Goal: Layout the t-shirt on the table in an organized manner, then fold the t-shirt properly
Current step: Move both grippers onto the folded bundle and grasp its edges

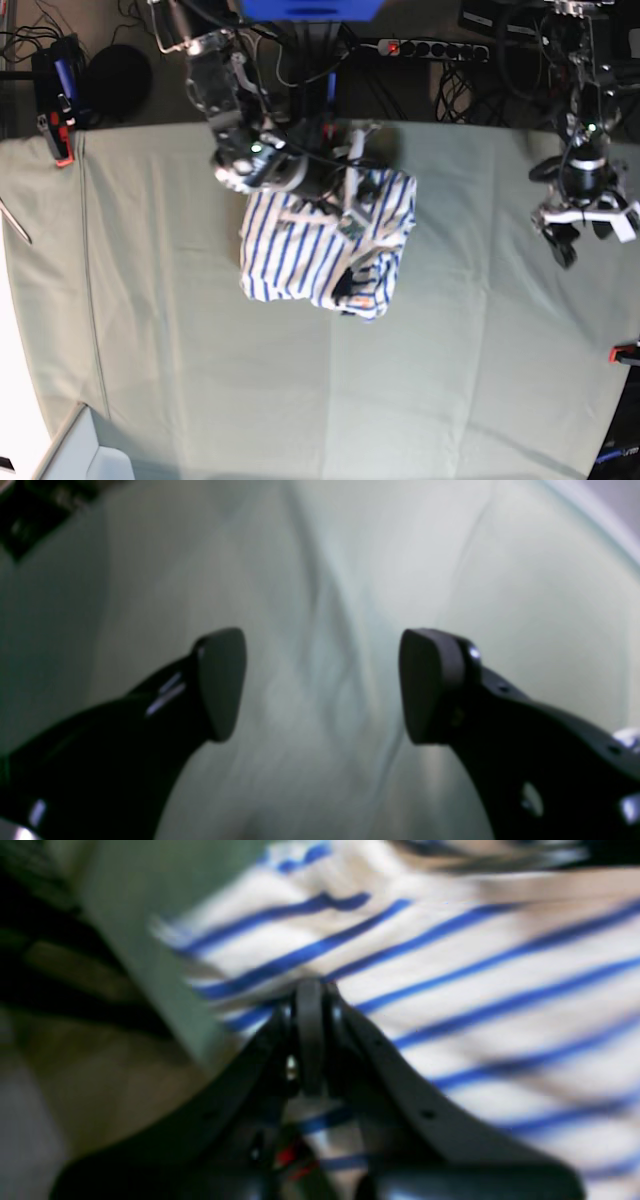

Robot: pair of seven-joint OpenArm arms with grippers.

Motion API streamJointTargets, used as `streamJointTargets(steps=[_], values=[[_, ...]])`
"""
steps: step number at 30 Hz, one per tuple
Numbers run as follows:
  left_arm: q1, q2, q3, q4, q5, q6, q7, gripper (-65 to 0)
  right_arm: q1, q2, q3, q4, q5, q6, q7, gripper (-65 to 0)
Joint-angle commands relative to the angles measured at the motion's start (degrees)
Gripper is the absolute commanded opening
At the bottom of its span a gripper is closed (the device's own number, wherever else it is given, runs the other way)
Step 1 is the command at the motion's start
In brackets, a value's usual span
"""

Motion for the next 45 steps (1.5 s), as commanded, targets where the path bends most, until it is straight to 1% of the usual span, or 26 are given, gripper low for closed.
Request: streamJointTargets(steps=[1, 3, 6, 7, 9, 12, 17, 21, 23, 25, 27, 29, 30, 31, 32, 33, 34, 36, 41, 45], values=[[0.0, -0.4, -0.1, 2.0, 0.3, -0.3, -1.3, -18.4, 1.3, -0.4, -0.1, -0.6, 0.7, 0.2, 2.9, -65.0], [0.0, 0.2, 0.0, 4.5, 0.2, -0.3, -1.3, -18.4, 1.4, -0.4, -0.1, -2.5, 0.7, 0.2, 5.8, -65.0], [-0.1, 1.4, 0.5, 8.1, 0.2, -0.3, -1.2, -18.3, -0.2, 0.0, 0.2, 0.3, 0.7, 0.2, 8.5, -65.0], [-0.1, 1.6, 2.3, 9.6, 0.2, -0.3, -1.2, -18.3, -1.0, 0.2, 0.6, 2.9, 0.7, 0.2, 9.0, -65.0], [-0.1, 1.5, 6.4, 12.5, 0.2, -0.3, -1.2, -18.3, -3.6, 1.2, 3.4, 8.8, 0.7, 0.2, 9.1, -65.0], [-2.1, 1.6, 13.9, 14.0, 0.2, -0.3, -1.2, -18.3, -6.2, 1.3, 8.5, 15.7, 0.7, 0.2, 9.3, -65.0], [-8.1, 2.8, 25.4, 9.6, 0.2, -0.3, -1.2, -18.8, -7.1, 1.5, 14.4, 16.9, 0.7, 0.2, 8.9, -65.0], [-14.1, 4.9, 32.8, 1.4, 0.2, -0.3, -1.2, -19.5, -7.8, 1.6, 17.8, 15.7, 0.7, 0.2, 8.9, -65.0], [-16.5, 5.5, 36.2, -2.3, 0.2, -0.3, -1.2, -25.3, -8.2, 1.5, 19.2, 15.7, 0.7, 0.2, 9.1, -65.0], [-18.1, 5.5, 39.2, -4.3, 0.2, -0.3, -1.2, -35.5, -8.3, 1.6, 19.6, 15.7, 0.7, 0.2, 8.8, -65.0], [-18.8, 5.5, 40.9, -4.7, 0.2, -0.3, -1.3, -48.2, -8.3, 1.7, 20.3, 15.7, 0.7, 0.2, 8.8, -65.0], [-19.3, 5.6, 41.9, -4.7, 0.2, -0.3, -1.3, -63.3, -8.3, 1.7, 21.0, 15.7, 0.7, 0.2, 8.8, -65.0], [-19.3, 5.7, 42.5, -4.6, 0.2, -0.3, -1.3, -65.0, -8.3, 1.6, 21.1, 15.7, 0.7, 0.2, 8.8, -65.0], [-19.4, 6.2, 43.0, -4.6, 0.2, -0.3, -1.3, -65.0, -8.4, 1.6, 21.1, 15.7, 0.7, 0.2, 8.8, -65.0], [-19.5, 6.5, 43.0, -4.8, 0.3, -0.3, -1.3, -62.8, -8.4, 1.6, 21.1, 15.7, 0.7, 0.2, 8.8, -65.0], [-19.5, 7.0, 42.7, -5.5, 0.3, -0.3, -1.3, -63.2, -8.4, 1.6, 21.1, 15.7, 0.7, 0.2, 8.8, -65.0], [-19.5, 7.6, 42.5, -7.2, 0.3, -0.3, -1.3, -64.7, -8.4, 1.6, 21.1, 15.7, 0.7, 0.2, 8.8, -65.0], [-20.8, 8.4, 41.8, -10.8, 0.3, -0.3, -1.3, -65.0, -8.4, 1.6, 21.1, 15.6, 0.7, 0.2, 8.8, -65.0], [-25.9, 8.4, 40.8, -22.3, 0.3, -0.3, -1.6, -64.8, -8.2, 1.5, 21.0, 12.8, 0.6, 0.2, 8.8, -65.0], [-29.8, 8.2, 40.8, -26.8, 0.3, -0.4, -1.6, -64.8, -8.3, 1.6, 21.0, 10.0, 0.5, 0.2, 9.1, -65.0]])
